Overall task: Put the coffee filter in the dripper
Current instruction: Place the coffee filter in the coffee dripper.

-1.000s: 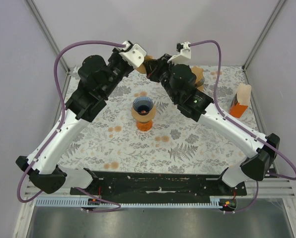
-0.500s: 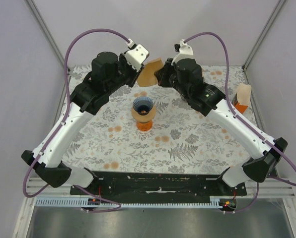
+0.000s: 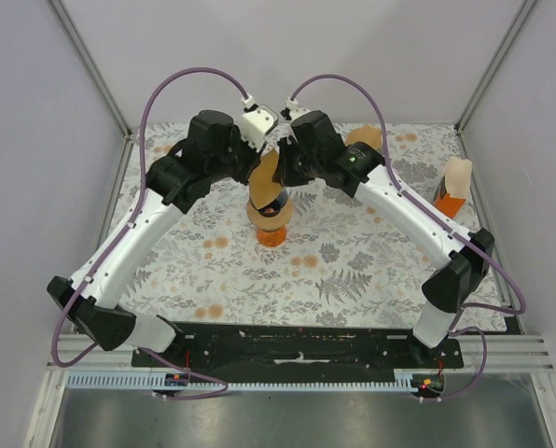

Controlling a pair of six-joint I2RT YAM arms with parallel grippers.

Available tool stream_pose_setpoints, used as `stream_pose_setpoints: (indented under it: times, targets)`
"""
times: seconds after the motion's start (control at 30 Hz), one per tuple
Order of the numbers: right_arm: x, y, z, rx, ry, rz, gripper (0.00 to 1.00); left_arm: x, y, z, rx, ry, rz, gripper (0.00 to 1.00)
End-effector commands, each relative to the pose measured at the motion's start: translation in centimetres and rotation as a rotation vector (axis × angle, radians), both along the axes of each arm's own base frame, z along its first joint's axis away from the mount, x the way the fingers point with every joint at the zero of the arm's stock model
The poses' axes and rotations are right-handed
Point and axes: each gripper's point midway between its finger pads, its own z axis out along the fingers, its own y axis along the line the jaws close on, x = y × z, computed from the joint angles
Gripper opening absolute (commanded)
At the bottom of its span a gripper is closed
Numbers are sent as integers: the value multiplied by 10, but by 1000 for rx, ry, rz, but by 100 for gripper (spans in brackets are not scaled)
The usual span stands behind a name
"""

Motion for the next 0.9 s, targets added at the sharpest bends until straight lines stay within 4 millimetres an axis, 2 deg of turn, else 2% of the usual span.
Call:
stream_pose_setpoints:
  times: [0.0,0.1,0.23,0.3,0.37,0.4,0.6,0.73,0.8,0.87]
  targets:
    - [-10,-2,9,7,14,56,0,3,11,-21,14,67,48,22]
    - [-7,-3,6,6,30,58,0,0,9,-37,30,104,30,22]
    - [-5,-2,0,2,58,81,0,6,11,-55,47,141,44,25]
    - [-4,-4,-6,-2,80,92,0,13,16,-60,49,149,67,19]
    - [-1,-10,-12,-8,97,91,0,20,21,-58,43,143,87,4]
    - [0,-11,-14,-7,105,94,0,23,24,-59,39,145,96,2]
    - [7,-6,-32,-23,134,134,0,20,21,-70,14,195,64,2]
    - [9,-9,-43,-39,152,135,0,23,29,-87,12,240,88,2]
    - [11,-12,-42,-42,144,125,0,26,33,-90,-4,254,96,2]
    - [13,-14,-38,-47,124,126,0,25,28,-89,-27,258,77,2]
